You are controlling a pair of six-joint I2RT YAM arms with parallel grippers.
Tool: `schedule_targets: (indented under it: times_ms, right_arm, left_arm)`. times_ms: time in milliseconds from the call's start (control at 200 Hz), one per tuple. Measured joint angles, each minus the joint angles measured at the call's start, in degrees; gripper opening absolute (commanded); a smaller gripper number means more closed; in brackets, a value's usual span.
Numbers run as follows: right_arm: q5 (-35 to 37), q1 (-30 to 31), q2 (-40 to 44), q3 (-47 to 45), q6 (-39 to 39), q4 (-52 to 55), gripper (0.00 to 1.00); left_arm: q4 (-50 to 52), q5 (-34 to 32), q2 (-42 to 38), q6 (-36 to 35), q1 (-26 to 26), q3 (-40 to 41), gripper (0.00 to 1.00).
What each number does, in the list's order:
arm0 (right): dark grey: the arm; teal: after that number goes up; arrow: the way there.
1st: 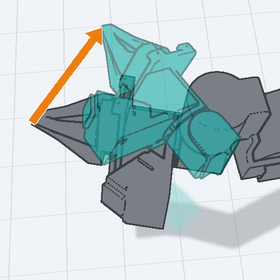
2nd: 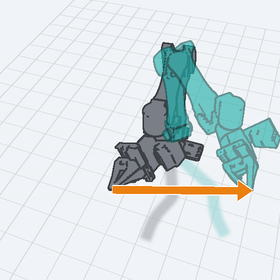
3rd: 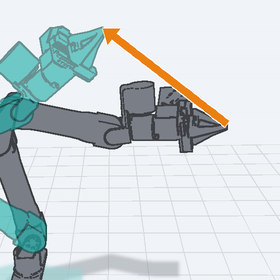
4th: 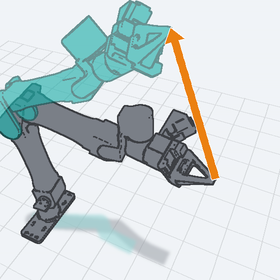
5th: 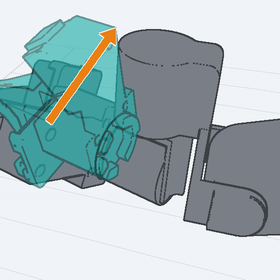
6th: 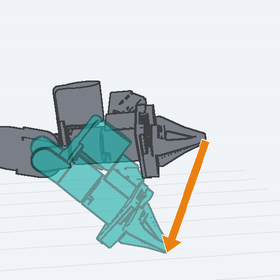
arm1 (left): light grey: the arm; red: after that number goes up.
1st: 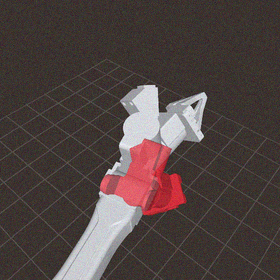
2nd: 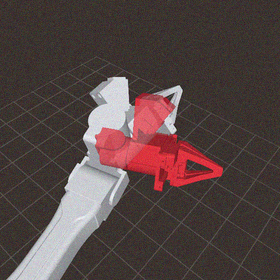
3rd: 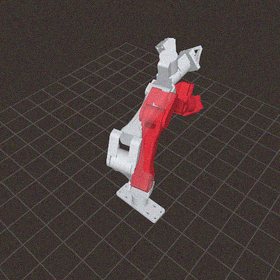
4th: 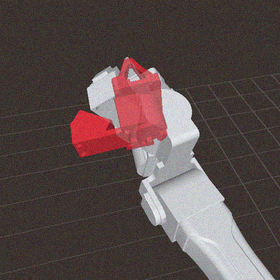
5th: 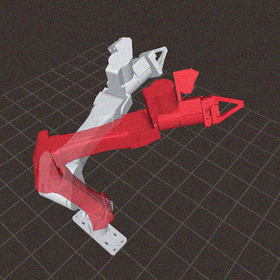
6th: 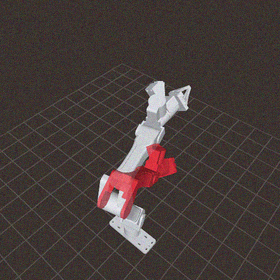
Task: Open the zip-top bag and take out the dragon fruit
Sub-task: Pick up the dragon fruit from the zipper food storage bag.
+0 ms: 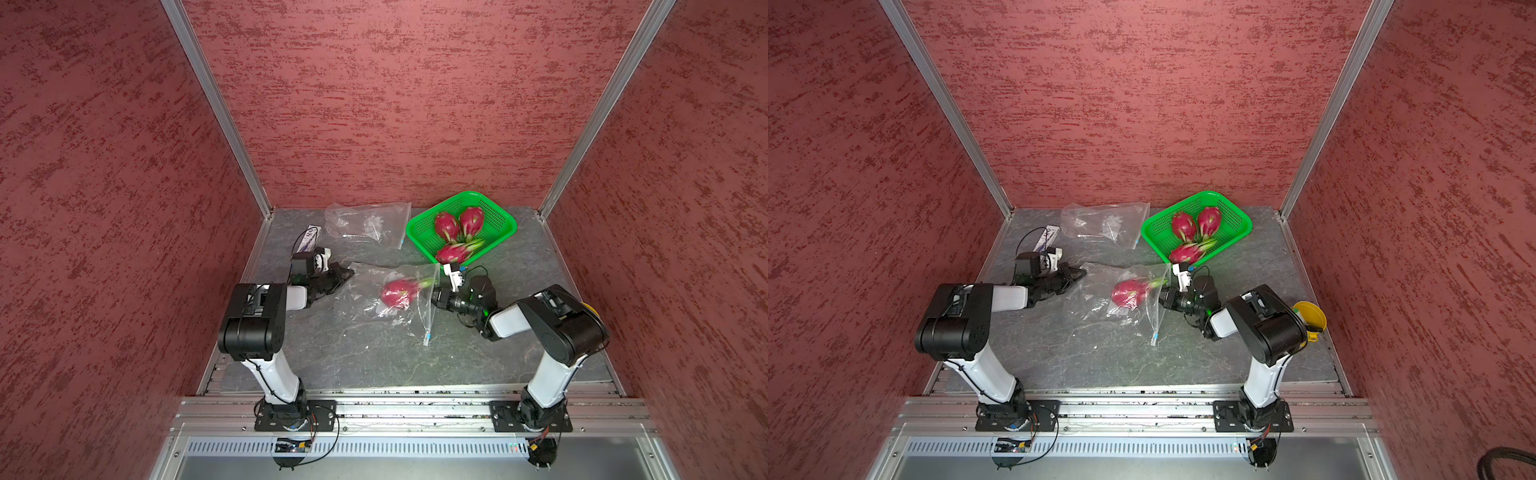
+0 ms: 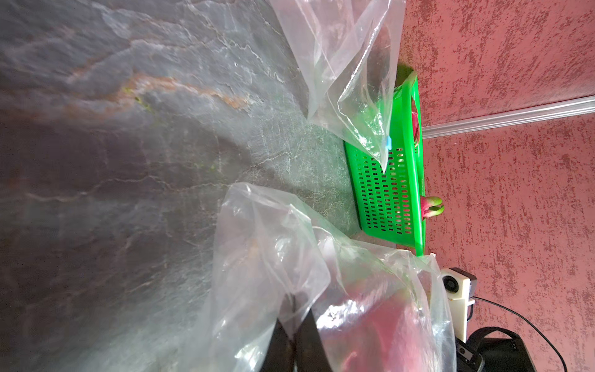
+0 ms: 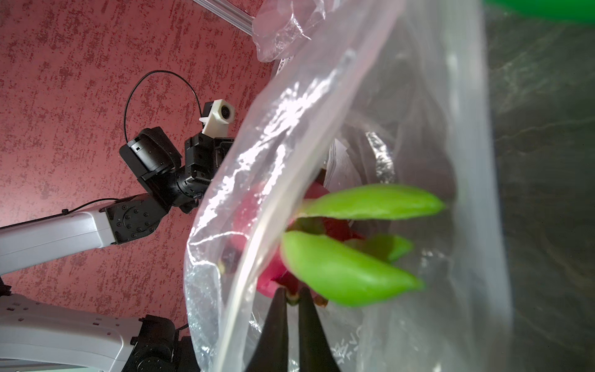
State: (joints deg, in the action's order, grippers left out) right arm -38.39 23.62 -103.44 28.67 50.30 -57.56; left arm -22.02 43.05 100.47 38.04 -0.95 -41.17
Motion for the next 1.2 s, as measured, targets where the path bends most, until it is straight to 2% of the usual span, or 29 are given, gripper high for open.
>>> schedule_targets:
  times_ms: [140,260,701,942,1197]
  right_arm:
    - [0.1,-0.4,-1.2,0.0,2.0,-1.0,0.47]
    - [0.5,-0.5,-3.2,1.2,5.2,-3.2,0.51]
    - [5.9,-0.5,-12.9,8.0,18.4,-17.6,0.49]
    - [8.9,-0.5,-13.3,10.2,20.6,-16.6,0.44]
    - [12.5,0.5,-13.2,12.7,18.1,-11.6,0.46]
  left_arm:
    - [0.4,0.2,0.0,-0.2,0.0,0.0,0.00]
    - [0.6,0.4,0.0,-0.3,0.0,0.0,0.00]
    - [0.6,0.4,0.0,-0.4,0.7,-0.1,0.00]
    - [0.6,0.4,0.0,-0.4,0.7,-0.1,0.00]
    - [0.6,0.4,0.0,-0.3,0.8,-0.1,0.00]
